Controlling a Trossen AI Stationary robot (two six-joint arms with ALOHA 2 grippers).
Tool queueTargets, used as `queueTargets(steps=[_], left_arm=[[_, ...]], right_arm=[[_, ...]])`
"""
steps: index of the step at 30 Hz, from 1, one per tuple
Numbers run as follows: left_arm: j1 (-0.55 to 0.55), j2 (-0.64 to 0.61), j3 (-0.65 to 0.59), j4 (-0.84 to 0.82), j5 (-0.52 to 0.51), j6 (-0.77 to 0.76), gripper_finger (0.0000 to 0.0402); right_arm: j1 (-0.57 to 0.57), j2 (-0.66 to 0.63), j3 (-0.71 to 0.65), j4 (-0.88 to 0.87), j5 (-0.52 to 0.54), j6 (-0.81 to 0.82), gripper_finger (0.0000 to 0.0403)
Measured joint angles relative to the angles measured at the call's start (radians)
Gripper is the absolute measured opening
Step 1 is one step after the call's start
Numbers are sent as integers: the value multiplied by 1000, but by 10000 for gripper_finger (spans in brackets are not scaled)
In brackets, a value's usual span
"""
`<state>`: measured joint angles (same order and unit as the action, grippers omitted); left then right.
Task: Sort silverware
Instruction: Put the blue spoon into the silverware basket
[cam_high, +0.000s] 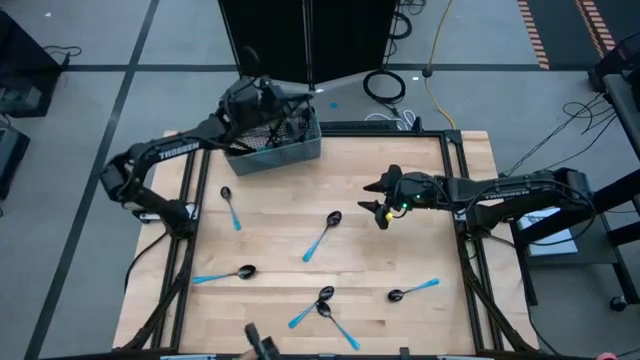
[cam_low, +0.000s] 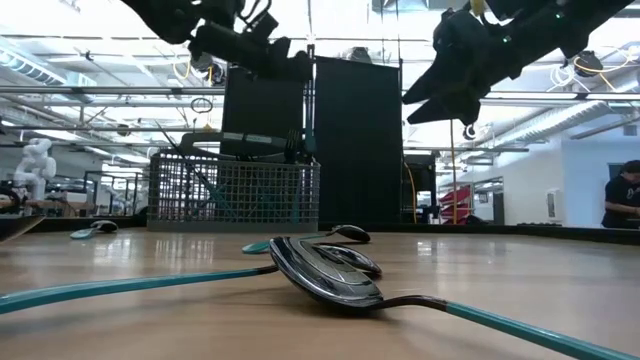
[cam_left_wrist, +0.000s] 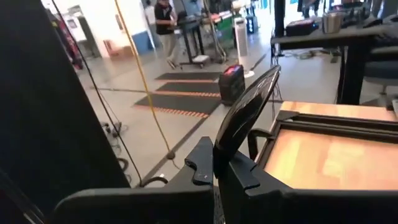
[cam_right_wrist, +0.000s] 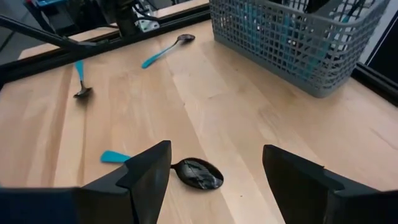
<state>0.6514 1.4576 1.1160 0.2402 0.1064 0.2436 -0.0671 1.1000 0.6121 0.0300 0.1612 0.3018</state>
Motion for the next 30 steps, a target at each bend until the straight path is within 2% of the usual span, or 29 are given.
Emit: queueTargets(steps=[11, 15, 22, 30], left_arm=[[53, 203, 267, -364, 21, -3, 0], [56, 237, 296, -415, 22, -43, 0], [55, 251, 296, -433, 16, -202, 3], [55, 251, 296, -544, 13, -193, 78]], right_arm=[[-25, 0, 0, 4, 0, -7, 249], [-25, 0, 0, 4, 0, -7, 249], [-25, 0, 0, 2, -1, -7, 249], [-25, 0, 0, 2, -2, -29, 249]])
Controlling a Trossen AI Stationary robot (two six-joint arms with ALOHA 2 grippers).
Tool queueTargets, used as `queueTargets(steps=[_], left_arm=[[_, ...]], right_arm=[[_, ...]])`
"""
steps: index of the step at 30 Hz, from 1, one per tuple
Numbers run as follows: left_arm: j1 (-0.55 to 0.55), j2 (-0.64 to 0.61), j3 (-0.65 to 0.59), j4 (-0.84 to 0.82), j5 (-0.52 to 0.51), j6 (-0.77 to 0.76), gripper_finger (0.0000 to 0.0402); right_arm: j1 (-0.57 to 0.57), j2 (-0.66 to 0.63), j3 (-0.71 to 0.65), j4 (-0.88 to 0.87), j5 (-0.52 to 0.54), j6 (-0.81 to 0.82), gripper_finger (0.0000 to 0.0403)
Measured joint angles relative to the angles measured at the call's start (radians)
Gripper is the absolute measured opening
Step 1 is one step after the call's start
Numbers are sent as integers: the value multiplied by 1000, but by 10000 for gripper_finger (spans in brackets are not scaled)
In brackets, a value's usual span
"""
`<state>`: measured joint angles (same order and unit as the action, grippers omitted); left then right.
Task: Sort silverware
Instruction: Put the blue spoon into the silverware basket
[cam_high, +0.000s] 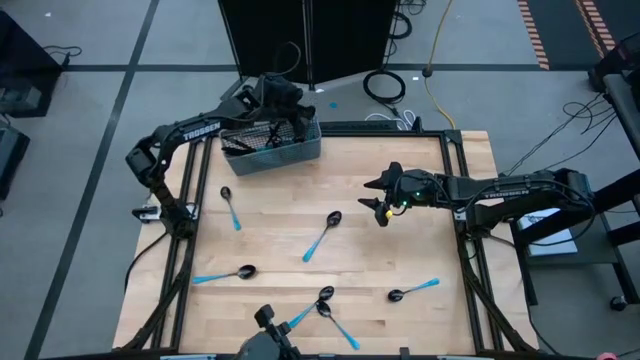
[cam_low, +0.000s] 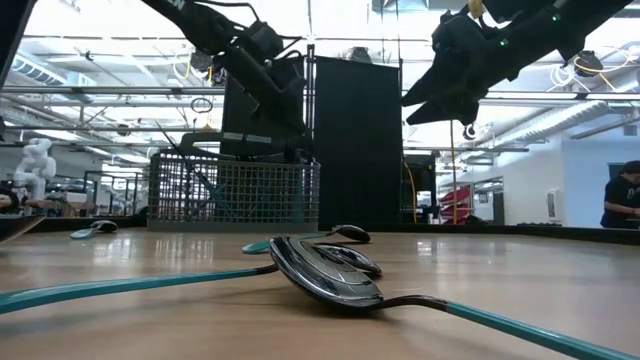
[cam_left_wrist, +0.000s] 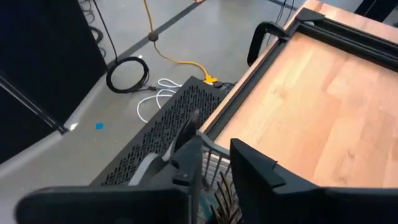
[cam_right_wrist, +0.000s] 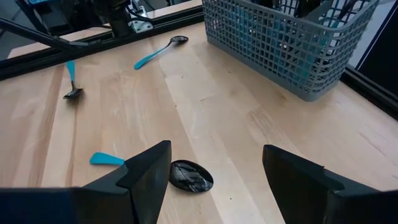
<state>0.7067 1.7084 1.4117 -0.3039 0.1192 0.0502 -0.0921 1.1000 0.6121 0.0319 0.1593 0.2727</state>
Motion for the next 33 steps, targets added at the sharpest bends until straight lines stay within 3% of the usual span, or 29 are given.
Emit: queueTargets(steps=[8, 16, 22, 26, 30, 33], left_arm=[[0, -45, 13, -2, -25, 41, 97], [-69, -202, 26, -20, 9, 61, 98], [-251, -281, 19, -89, 109, 62, 98], [-423, -283, -25, -108, 121, 62, 98], [-585, -282, -91, -105, 98, 62, 98], [-686, -281, -141, -109, 7, 15, 98]], right_arm=[[0, 0, 0, 0, 0, -6, 249], [-7, 0, 0, 8, 0, -60, 249], [-8, 0, 0, 9, 0, -138, 249], [-8, 0, 0, 8, -5, -183, 249], [-7, 0, 0, 0, -8, -141, 249], [-1, 0, 0, -24, -8, -129, 249]])
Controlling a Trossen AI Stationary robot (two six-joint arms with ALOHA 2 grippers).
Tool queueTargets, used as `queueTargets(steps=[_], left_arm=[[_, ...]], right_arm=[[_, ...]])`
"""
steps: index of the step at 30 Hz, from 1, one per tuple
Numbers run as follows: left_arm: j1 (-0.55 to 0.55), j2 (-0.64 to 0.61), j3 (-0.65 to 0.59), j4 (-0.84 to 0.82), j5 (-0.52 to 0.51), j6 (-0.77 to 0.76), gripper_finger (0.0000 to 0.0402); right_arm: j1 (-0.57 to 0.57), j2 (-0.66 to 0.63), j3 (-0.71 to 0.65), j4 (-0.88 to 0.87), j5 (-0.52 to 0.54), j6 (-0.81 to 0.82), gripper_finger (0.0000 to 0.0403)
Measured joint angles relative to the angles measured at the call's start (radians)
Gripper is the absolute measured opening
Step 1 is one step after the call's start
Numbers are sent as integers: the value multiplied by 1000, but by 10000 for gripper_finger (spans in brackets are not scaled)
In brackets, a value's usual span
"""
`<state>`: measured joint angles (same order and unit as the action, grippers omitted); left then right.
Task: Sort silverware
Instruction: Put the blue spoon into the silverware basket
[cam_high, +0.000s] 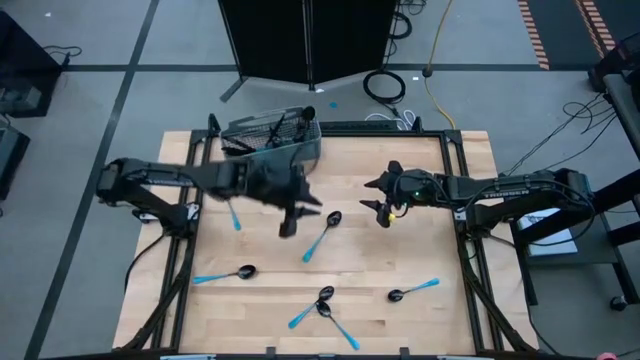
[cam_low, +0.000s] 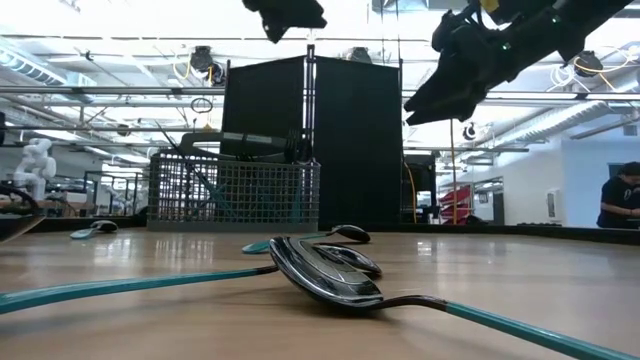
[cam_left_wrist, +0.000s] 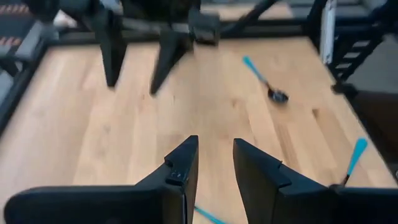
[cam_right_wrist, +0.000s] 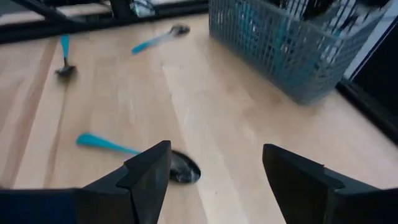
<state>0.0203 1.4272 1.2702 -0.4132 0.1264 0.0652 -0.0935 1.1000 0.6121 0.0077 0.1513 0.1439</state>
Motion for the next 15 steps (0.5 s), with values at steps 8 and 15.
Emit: queueTargets(steps=[8, 15], left_arm=[[-186, 49, -164, 102, -242, -301, 98], [-259, 195, -213, 197, -345, -562, 98]], right_arm=[[86, 0, 0, -143, 0, 57, 249], [141, 0, 0, -155, 0, 55, 249]])
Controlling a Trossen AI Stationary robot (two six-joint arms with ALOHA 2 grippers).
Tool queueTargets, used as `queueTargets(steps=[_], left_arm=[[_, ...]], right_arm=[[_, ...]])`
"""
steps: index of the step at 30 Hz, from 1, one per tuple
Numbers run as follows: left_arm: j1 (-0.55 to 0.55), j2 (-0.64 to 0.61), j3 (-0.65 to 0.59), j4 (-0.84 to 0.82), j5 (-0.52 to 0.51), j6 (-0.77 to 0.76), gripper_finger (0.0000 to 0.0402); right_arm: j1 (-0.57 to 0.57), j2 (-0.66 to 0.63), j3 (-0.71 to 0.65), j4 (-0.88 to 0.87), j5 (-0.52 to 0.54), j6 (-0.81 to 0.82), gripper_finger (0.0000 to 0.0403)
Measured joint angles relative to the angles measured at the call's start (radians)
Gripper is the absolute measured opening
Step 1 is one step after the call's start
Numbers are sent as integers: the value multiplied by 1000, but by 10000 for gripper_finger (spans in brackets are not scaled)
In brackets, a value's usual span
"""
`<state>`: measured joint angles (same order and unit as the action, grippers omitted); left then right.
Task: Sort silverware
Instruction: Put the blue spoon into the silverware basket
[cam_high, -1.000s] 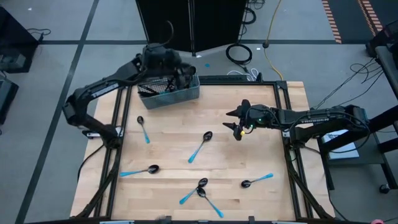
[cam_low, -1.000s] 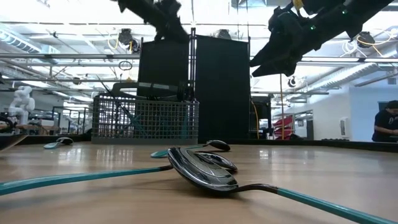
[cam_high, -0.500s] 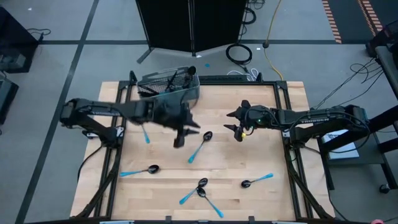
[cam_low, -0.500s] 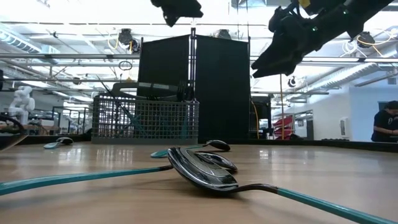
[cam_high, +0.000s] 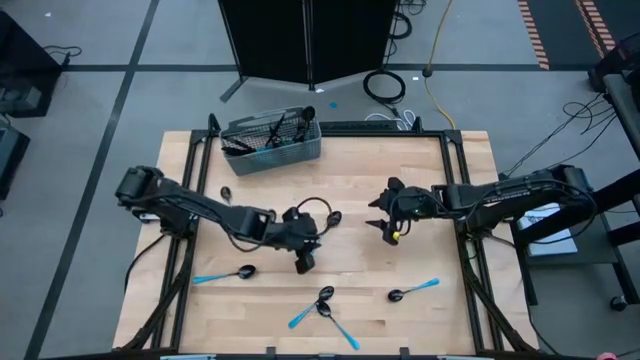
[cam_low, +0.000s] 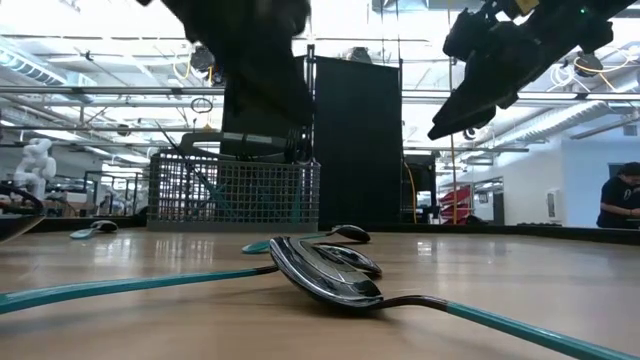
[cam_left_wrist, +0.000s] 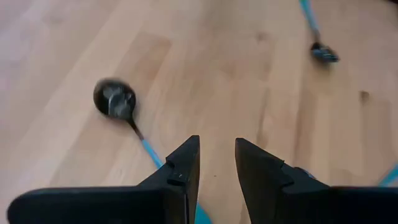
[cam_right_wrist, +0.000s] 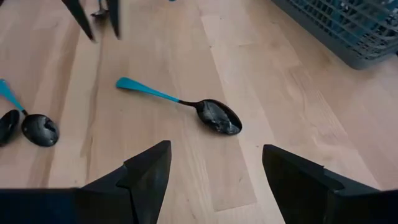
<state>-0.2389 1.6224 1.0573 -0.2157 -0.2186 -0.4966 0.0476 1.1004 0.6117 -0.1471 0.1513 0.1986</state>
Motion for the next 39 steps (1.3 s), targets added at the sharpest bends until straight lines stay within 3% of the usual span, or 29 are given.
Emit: queueTargets(steps=[4, 8, 15, 24, 34, 39], left_arm=[[-11, 70, 1, 70, 28, -19, 98], [-64, 104, 24, 154, 186, 123, 98], [-175, 194, 177, 157, 227, 471, 98], [-204, 407, 398, 125, 419, 539, 98], [-235, 513, 436, 104, 385, 666, 98], [-257, 556, 436, 103, 285, 749, 98]], right_arm=[[14, 0, 0, -5, 0, 2, 249], [24, 0, 0, -5, 0, -6, 249], [25, 0, 0, -8, 4, -13, 249], [25, 0, 0, 0, 6, 11, 249], [85, 0, 0, -28, 10, 153, 249], [158, 0, 0, -27, 137, 210, 249]])
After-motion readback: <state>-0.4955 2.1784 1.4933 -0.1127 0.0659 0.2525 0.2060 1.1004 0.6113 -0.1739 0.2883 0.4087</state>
